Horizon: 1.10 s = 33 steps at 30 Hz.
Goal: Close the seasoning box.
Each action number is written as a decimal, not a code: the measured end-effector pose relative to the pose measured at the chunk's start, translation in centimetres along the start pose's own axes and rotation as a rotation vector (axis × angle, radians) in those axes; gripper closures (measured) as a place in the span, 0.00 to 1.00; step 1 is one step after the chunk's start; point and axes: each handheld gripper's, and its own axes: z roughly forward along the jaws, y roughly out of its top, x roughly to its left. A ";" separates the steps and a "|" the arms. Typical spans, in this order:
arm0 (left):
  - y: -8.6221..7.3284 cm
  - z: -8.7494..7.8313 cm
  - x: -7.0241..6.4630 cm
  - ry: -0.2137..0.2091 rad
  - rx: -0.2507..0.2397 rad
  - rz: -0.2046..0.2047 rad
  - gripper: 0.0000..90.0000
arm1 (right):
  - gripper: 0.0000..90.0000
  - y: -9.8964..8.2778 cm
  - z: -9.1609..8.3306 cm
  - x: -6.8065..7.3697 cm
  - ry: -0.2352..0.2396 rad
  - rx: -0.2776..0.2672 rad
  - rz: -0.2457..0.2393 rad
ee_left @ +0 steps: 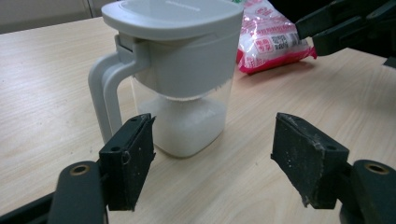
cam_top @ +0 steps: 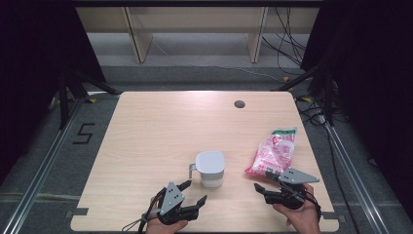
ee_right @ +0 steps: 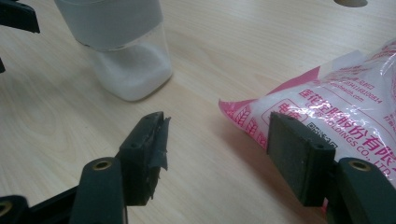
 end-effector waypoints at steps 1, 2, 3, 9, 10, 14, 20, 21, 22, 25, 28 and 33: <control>-0.3 0.0 -0.2 -0.004 -0.003 -0.033 0.32 | 0.42 0.0 -0.1 0.0 -0.001 0.003 0.006; -0.4 0.0 -0.2 -0.007 -0.004 -0.031 0.32 | 0.42 -0.1 -0.1 0.1 -0.002 0.002 0.003; -0.5 -0.1 -0.3 0.003 0.006 -0.033 0.32 | 0.42 -0.1 -0.1 0.2 0.003 0.004 0.019; -1.0 -0.3 -0.9 0.015 0.012 -0.019 0.31 | 0.41 -0.4 -0.2 0.5 0.008 0.017 0.020; -1.1 -0.4 -1.1 0.018 0.011 -0.031 0.31 | 0.40 -0.5 -0.2 0.6 0.013 0.017 0.019; -1.4 -0.5 -1.3 0.006 0.008 -0.008 0.31 | 0.40 -0.7 -0.4 0.8 0.015 0.026 0.009; -2.3 -0.7 -1.8 0.008 0.010 -0.028 0.30 | 0.39 -1.2 -0.5 1.2 0.033 0.047 -0.023; -2.5 -0.7 -1.9 0.019 0.014 -0.047 0.30 | 0.39 -1.2 -0.4 1.2 0.038 0.045 -0.029; -2.5 -0.7 -1.9 0.015 0.018 -0.023 0.30 | 0.39 -1.3 -0.4 1.1 0.044 0.044 -0.049; -2.7 -0.6 -2.1 0.005 0.028 -0.043 0.30 | 0.39 -1.5 -0.4 1.2 0.055 0.059 -0.053; -2.8 -0.6 -1.9 0.005 0.029 -0.003 0.30 | 0.39 -1.7 -0.5 1.2 0.046 0.055 -0.061; -3.1 -0.8 -1.9 0.015 0.034 -0.047 0.30 | 0.39 -1.8 -0.4 1.3 0.052 0.065 -0.052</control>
